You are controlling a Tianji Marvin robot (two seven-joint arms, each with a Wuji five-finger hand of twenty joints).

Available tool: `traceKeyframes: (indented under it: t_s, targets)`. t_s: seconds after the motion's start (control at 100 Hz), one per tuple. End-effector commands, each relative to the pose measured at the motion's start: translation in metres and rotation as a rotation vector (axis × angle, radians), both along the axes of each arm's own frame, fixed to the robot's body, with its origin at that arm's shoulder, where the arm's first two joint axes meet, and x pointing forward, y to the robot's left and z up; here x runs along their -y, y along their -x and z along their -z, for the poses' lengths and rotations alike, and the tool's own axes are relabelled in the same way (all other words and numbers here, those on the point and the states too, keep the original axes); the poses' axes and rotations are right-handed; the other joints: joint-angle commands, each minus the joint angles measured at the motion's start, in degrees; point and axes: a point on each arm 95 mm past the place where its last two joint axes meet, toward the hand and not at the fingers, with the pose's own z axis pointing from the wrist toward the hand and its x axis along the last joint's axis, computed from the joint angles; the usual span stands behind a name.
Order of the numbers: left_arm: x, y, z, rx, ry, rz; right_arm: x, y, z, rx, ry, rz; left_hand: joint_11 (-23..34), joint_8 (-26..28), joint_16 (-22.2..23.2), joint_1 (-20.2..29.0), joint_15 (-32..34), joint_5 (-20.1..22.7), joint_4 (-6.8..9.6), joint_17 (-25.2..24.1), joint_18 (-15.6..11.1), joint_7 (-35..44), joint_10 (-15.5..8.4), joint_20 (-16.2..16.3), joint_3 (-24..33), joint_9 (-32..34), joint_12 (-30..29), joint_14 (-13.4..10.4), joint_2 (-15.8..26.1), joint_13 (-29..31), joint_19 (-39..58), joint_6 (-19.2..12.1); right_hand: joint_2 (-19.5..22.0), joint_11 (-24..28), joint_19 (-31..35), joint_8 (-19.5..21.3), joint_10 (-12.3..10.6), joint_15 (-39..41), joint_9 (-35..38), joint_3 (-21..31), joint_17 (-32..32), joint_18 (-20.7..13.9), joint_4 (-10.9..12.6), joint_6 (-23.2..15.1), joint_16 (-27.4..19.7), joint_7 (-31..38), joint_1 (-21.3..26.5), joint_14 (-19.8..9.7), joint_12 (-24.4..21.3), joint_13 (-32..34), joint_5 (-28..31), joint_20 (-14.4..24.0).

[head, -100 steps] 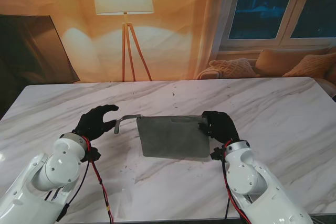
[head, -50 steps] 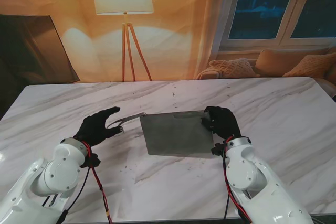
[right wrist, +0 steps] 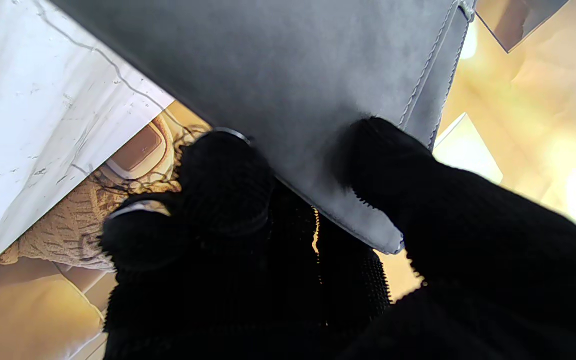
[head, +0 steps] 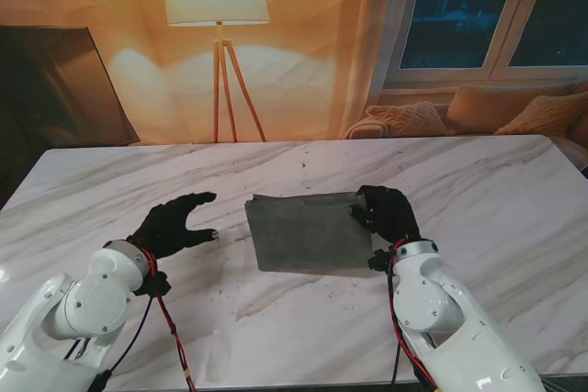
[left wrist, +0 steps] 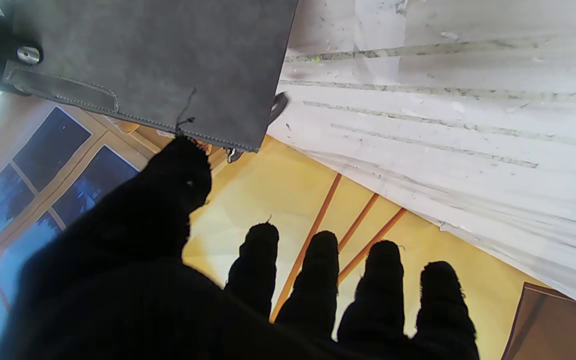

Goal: Collect documents into a storage pouch

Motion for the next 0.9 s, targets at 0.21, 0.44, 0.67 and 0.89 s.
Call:
traceKeyframes:
  t_s: [0.21, 0.44, 0.67, 0.89]
  targets:
    - [0.018, 0.002, -0.002, 0.047, 0.076, 0.008, -0.005, -0.007, -0.006, 0.005, -0.035, 0.017, -0.3, 1.6, -0.2, 0.1, 0.1, 3.2, -0.37, -0.1, -1.7, 1.6, -0.9, 0.5, 0.0, -0.2, -0.3, -0.7, 1.1, -1.6, -0.6, 0.3, 1.3, 1.3, 3.1, 1.9, 4.7, 0.9, 1.9, 4.8, 1.1, -0.7, 1.7, -4.2, -0.1, 4.6, 3.2, -4.1, 0.2, 3.1, 3.7, -0.7]
    - [0.029, 0.004, 0.003, 0.052, 0.083, 0.026, -0.006, -0.026, -0.004, -0.009, -0.028, 0.07, 0.1, 2.1, -0.2, 1.5, -0.1, 4.8, -0.04, -0.2, -1.8, 2.7, -1.1, 0.7, -0.2, 0.2, -0.1, -0.9, 2.2, -1.5, -0.5, 0.4, 2.2, 1.4, 2.8, 1.9, 4.0, 0.6, 1.3, 4.0, 0.5, -1.3, 1.6, -4.6, -0.2, 4.4, 3.0, -4.4, 0.2, 2.4, 3.0, -0.8]
    - [0.04, 0.003, 0.01, 0.056, 0.129, 0.018, -0.006, -0.043, 0.003, -0.064, 0.005, 0.101, 0.4, 2.3, -0.1, 1.8, 0.0, 5.5, 0.06, 0.0, -1.8, 3.2, -1.0, 0.8, -0.3, 0.8, -0.1, -0.7, 2.5, -1.3, -0.5, 0.5, 4.3, 0.6, 2.6, -0.2, 1.9, 0.3, -0.7, 1.5, -2.5, -2.4, 1.7, -5.5, -0.2, 2.8, 2.3, -4.3, -0.9, -0.5, 0.8, -0.9]
    - [0.051, 0.004, 0.018, 0.049, 0.118, 0.032, -0.002, -0.056, 0.015, -0.138, 0.117, 0.063, 0.5, 2.3, -0.1, 1.9, 0.0, 6.0, 0.09, 0.0, -1.8, 3.4, -0.9, 1.0, -0.2, 1.2, -0.1, -0.7, 2.6, -1.2, -0.4, 0.5, 3.4, -2.0, 0.2, -3.1, -0.4, -1.9, -5.2, 1.3, -7.2, -2.9, 1.8, -5.5, -0.5, 1.3, 0.6, -4.1, -1.4, -5.2, -3.9, -1.1]
